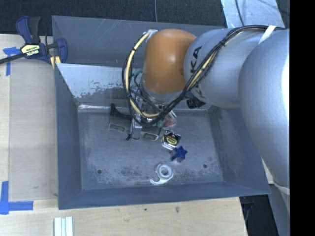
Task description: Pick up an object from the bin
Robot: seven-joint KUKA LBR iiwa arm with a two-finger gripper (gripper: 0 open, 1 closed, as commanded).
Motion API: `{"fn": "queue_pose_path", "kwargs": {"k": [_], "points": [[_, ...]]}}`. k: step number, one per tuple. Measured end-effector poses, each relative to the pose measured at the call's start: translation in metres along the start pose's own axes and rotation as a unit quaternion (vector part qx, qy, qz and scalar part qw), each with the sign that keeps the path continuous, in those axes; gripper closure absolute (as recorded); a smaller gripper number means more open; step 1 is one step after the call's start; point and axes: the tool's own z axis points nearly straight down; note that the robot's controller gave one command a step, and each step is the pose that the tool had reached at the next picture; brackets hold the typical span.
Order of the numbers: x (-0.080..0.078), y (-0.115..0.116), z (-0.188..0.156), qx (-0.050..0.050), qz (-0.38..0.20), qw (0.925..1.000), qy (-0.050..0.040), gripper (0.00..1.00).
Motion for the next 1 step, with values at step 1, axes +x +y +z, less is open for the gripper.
{"fn": "queue_pose_path", "kwargs": {"k": [1], "points": [[-0.0035,0.0028,0.0268,0.001,-0.068,0.9977,0.0024,0.00]]}}
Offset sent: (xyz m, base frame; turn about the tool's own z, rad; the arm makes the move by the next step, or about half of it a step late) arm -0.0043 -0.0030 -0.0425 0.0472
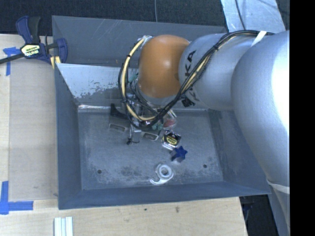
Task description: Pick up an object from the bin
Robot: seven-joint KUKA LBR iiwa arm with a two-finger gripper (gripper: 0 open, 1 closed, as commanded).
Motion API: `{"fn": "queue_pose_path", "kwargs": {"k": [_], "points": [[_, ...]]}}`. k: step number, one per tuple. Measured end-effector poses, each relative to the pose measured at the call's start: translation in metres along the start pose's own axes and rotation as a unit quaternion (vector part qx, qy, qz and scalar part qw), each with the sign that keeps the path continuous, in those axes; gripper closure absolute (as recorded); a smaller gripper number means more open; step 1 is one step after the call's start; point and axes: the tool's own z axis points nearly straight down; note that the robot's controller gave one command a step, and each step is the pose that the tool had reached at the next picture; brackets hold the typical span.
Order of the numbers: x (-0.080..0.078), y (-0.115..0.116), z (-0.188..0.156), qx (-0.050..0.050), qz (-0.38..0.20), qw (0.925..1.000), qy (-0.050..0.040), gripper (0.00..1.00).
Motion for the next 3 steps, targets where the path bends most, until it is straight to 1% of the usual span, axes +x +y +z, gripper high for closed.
{"fn": "queue_pose_path", "kwargs": {"k": [1,2,3], "points": [[0.009,-0.005,0.016,-0.001,0.091,0.9959,-0.0007,1.00],[0.009,-0.005,0.016,-0.001,0.091,0.9959,-0.0007,1.00],[0.007,0.024,0.017,-0.001,-0.056,0.9984,-0.0039,1.00]]}}
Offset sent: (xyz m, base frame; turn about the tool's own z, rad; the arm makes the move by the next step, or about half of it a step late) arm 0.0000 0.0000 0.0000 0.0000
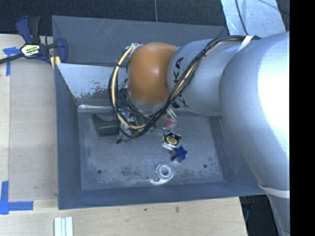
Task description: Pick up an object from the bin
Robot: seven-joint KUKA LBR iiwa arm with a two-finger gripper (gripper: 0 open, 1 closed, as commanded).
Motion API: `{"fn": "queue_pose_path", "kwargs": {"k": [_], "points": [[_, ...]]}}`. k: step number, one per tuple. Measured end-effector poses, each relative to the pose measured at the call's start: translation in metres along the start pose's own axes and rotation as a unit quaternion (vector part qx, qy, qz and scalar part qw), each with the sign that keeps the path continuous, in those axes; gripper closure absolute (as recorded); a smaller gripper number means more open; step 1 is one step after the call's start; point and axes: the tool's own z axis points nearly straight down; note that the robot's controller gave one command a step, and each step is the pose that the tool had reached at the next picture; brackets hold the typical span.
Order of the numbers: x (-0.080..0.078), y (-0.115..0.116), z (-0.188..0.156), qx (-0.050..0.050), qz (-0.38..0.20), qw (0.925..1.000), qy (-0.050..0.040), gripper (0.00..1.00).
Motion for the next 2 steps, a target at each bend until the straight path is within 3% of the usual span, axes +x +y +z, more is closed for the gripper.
{"fn": "queue_pose_path", "kwargs": {"k": [2], "points": [[0.0005,0.0000,-0.0010,0.000,0.000,1.0000,0.0003,1.00]]}}
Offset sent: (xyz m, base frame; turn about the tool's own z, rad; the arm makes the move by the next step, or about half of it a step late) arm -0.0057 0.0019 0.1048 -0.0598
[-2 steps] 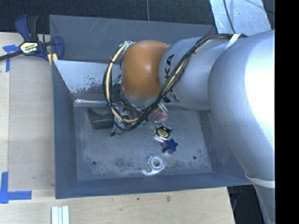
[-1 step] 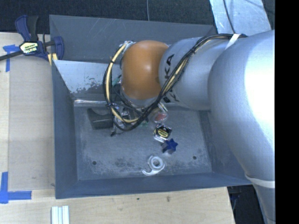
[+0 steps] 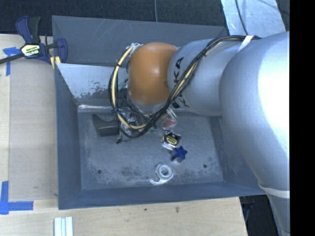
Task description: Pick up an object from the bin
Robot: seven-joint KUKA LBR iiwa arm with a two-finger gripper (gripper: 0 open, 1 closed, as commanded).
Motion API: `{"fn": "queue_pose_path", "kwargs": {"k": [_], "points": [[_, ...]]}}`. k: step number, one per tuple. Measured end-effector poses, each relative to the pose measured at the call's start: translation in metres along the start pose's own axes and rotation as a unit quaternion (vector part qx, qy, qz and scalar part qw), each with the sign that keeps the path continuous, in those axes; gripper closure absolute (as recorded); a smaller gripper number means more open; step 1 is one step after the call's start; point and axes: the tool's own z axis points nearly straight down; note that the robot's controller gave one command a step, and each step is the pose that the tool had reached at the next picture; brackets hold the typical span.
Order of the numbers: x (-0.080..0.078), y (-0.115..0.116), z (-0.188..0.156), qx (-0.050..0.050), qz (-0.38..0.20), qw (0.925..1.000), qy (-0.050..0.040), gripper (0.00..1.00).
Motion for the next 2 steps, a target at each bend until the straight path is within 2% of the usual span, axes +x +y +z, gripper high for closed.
{"fn": "queue_pose_path", "kwargs": {"k": [1,2], "points": [[0.002,0.002,-0.014,0.001,-0.010,0.9999,0.0089,1.00],[-0.001,-0.050,-0.065,0.000,-0.060,0.9982,0.0033,1.00]]}}
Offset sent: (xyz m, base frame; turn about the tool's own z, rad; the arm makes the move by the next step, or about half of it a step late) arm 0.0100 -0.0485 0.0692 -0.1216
